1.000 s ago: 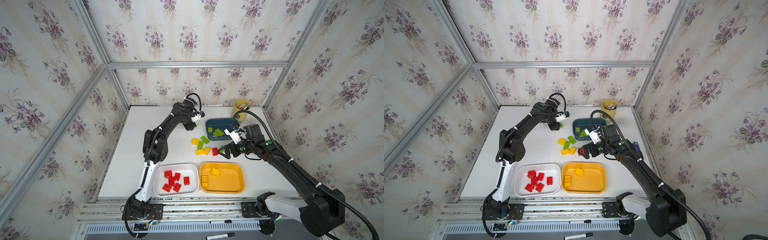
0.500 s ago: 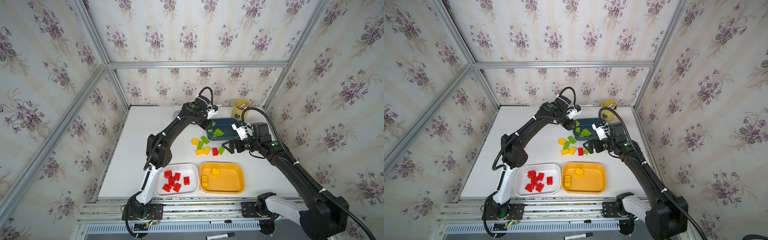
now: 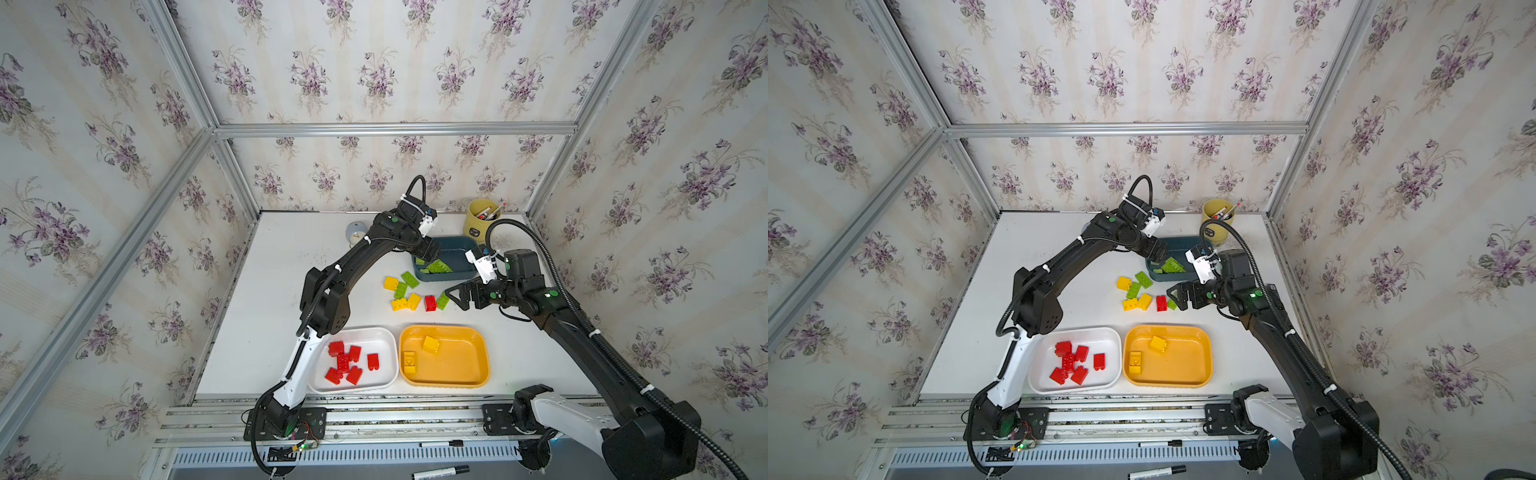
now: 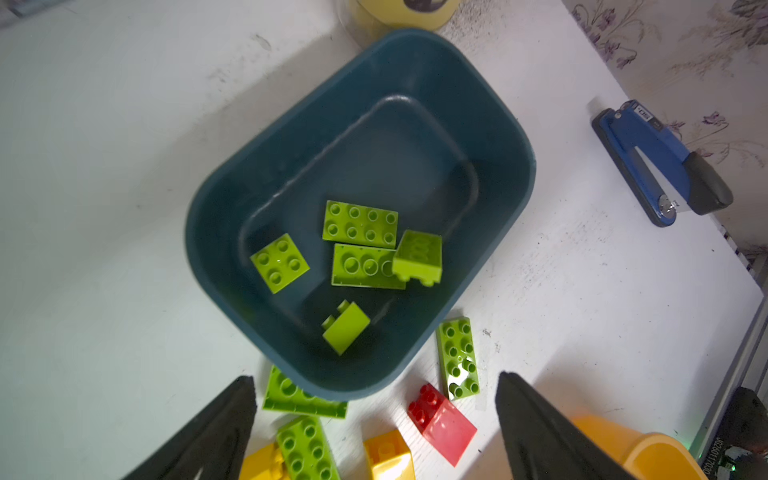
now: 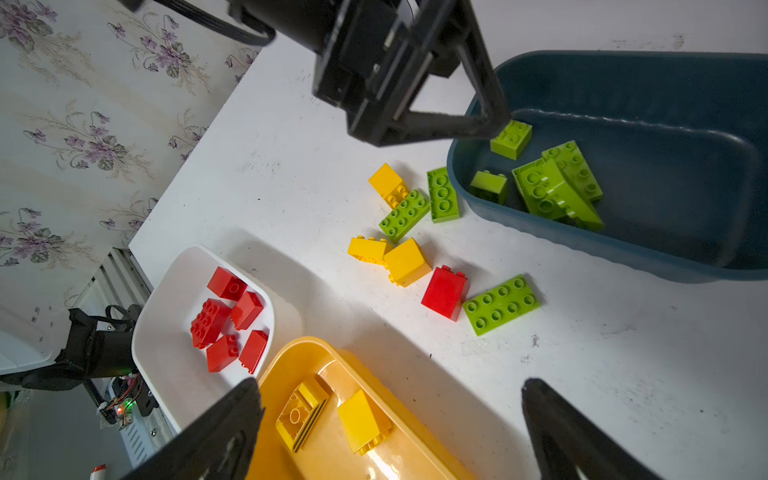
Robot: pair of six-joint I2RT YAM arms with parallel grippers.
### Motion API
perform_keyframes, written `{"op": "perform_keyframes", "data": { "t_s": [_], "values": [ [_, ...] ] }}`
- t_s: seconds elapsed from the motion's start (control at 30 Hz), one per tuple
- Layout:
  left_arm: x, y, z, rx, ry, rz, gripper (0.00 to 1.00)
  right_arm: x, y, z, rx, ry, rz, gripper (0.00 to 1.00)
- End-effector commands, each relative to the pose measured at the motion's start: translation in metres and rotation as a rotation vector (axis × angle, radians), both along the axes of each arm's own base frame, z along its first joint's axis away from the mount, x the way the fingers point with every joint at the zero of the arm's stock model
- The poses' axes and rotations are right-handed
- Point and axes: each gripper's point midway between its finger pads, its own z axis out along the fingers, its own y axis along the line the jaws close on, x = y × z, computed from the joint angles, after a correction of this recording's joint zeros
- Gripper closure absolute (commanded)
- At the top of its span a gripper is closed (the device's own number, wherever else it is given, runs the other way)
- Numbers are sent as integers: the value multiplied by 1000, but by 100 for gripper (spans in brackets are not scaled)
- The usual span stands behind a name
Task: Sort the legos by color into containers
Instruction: 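Lower the right gripper onto a yellow brick and grasp while the left arm withdraws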
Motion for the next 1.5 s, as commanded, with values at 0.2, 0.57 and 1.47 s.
{"op": "perform_keyframes", "data": {
  "t_s": [0.2, 0.57, 1.47],
  "values": [
    [-42, 62, 53, -31, -22, 0, 1, 18, 24, 6, 67, -25, 79, 0],
    [-126, 141, 56, -158, 71, 52, 1, 57, 85, -28, -118, -66, 245, 3],
    [-190, 224, 33, -373, 129, 217, 1, 113, 170, -165, -619, 78, 594, 31]
  ]
}}
